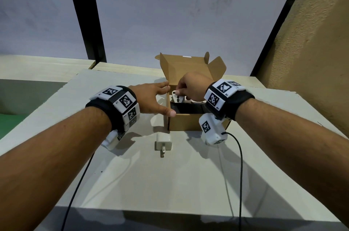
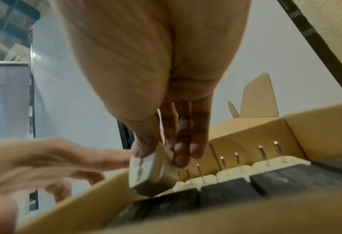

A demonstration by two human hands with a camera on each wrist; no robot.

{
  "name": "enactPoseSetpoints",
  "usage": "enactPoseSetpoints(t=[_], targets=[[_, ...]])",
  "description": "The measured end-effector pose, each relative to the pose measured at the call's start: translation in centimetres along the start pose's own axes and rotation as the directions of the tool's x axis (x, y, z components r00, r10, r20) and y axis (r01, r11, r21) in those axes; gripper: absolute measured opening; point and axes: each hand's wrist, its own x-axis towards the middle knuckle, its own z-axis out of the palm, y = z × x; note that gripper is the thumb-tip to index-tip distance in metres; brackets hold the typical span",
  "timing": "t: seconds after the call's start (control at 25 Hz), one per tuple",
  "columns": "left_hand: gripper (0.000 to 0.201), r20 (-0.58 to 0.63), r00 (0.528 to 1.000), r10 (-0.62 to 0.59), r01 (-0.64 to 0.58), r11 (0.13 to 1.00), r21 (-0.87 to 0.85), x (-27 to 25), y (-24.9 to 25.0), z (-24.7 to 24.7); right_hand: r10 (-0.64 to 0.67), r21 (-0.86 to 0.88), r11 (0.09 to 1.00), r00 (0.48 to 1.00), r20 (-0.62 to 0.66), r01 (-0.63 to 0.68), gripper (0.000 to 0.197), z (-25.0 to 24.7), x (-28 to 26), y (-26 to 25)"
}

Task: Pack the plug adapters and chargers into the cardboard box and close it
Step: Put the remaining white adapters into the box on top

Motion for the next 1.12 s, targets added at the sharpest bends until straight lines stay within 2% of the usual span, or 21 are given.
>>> enactPoseSetpoints(t=[0.28, 0.64, 0.76, 0.92, 1.04, 1.12], targets=[[0.106, -0.02, 1.0, -0.022, 0.022, 1.0, -0.006, 0.1, 0.1, -0.2, 0.005, 0.029, 1.0, 0.999, 0.05, -0.006, 0.03, 0.0, 0.5, -0.6], [0.107, -0.032, 0.999, -0.028, 0.027, 1.0, -0.005, 0.2, 0.1, 0.0, -0.058, -0.006, 0.998, 0.997, -0.048, 0.058, 0.033, 0.6, 0.1, 0.3], [0.106, -0.041, 0.999, -0.031, 0.031, 0.999, -0.014, 0.1, 0.2, 0.0, -0.088, 0.067, 0.993, 0.988, -0.123, 0.097, 0.034, -0.8, -1.5, 1.0], [0.106, -0.026, 0.999, -0.029, 0.029, 0.999, -0.018, 0.3, 0.2, 0.1, -0.144, 0.155, 0.973, 0.976, -0.164, 0.17, 0.02, -1.8, -5.5, 2.8], [0.108, -0.015, 0.999, -0.034, 0.034, 0.999, -0.033, 0.4, 0.2, 0.1, -0.187, 0.101, 0.975, 0.976, -0.111, 0.199, 0.013, -1.2, -8.8, 4.0], [0.109, -0.013, 0.999, -0.039, 0.039, 0.998, -0.039, 0.4, 0.2, 0.1, -0.169, 0.015, 0.985, 0.985, -0.044, 0.169, 0.01, 0.0, -10.2, 4.6]])
